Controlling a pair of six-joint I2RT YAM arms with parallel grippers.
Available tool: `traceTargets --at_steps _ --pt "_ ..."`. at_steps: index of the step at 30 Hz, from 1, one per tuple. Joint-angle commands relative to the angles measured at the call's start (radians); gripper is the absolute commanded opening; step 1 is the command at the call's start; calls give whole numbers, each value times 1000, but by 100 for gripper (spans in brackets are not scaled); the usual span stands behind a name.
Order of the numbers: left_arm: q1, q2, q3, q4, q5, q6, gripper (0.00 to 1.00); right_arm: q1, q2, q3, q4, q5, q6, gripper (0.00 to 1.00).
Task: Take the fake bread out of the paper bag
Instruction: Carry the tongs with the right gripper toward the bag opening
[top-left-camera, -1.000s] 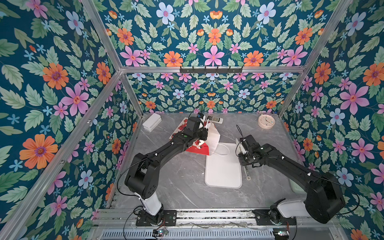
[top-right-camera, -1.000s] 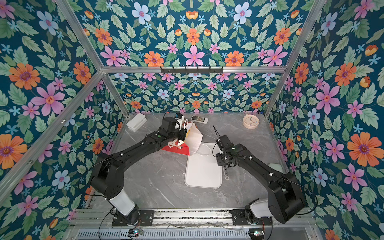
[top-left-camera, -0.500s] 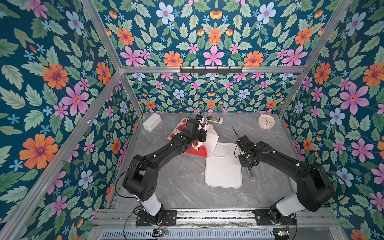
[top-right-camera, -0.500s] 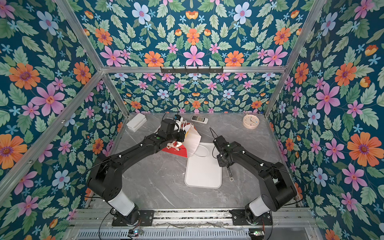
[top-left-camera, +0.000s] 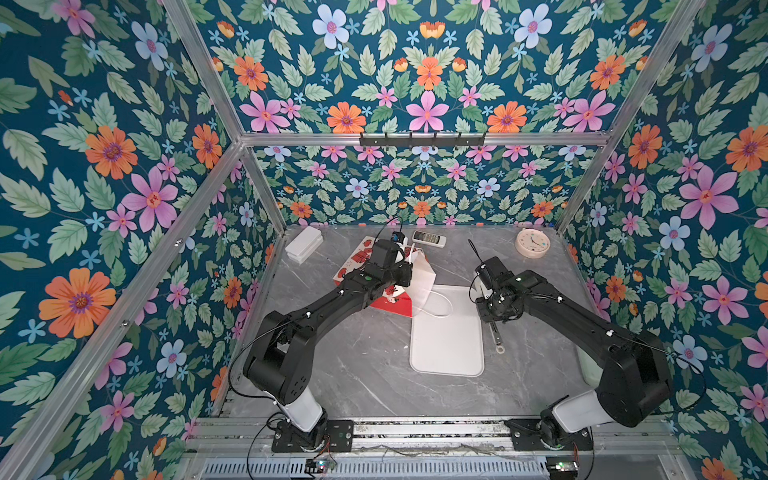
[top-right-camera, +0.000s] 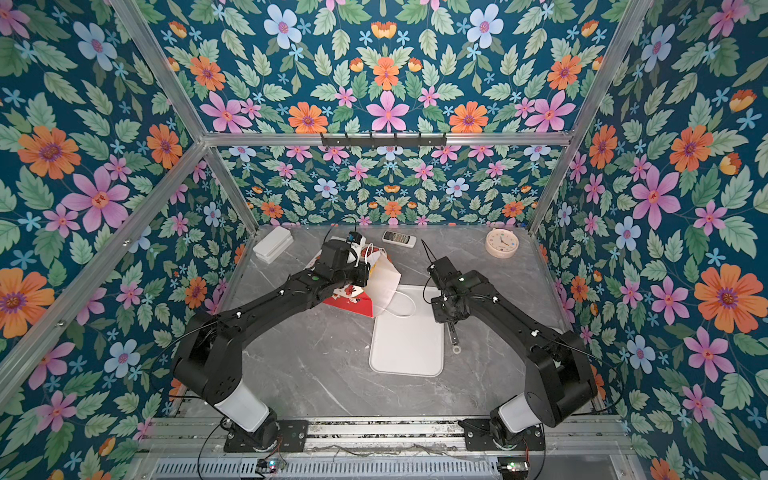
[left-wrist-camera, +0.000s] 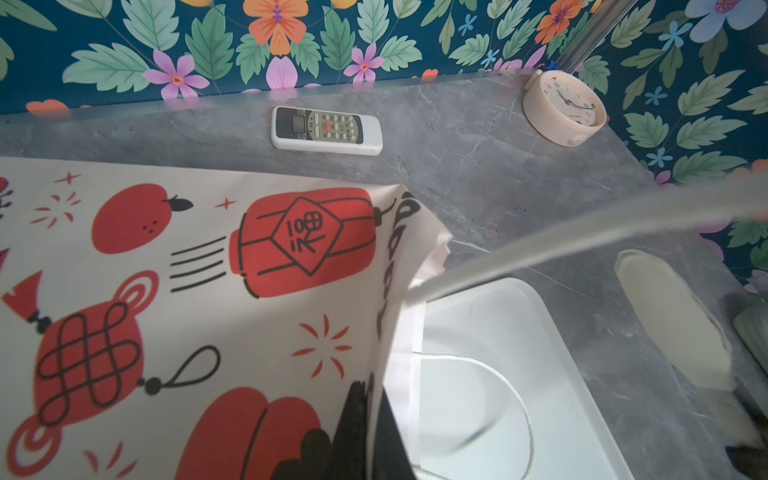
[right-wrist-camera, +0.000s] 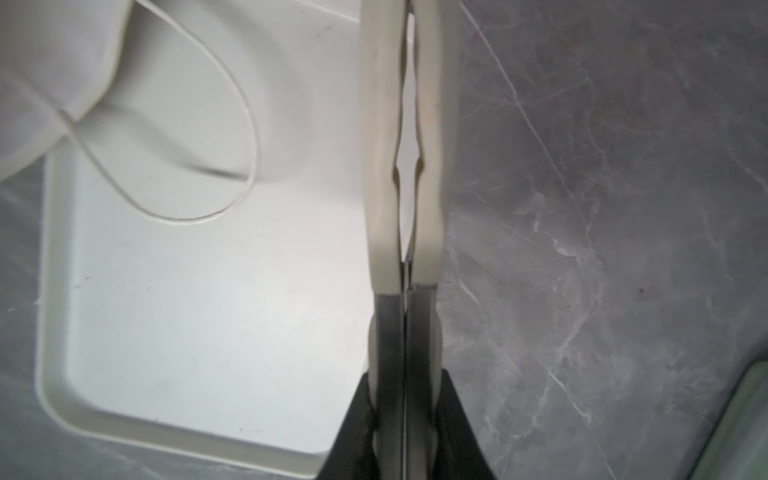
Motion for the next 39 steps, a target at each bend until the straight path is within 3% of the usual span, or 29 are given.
traceTargets --at_steps 1,15,24,39 --pt "1 -8 -5 12 -15 17 0 41 4 57 -74 -87 -57 11" --pt "-4 -93 -45 -56 -11 171 0 197 103 122 -96 -333 -83 21" --pt "-9 -90 -1 -124 -84 237 0 202 103 109 -64 -328 -62 35" --pt "-13 -90 -4 -112 -50 215 0 204 77 68 -30 -293 -46 37"
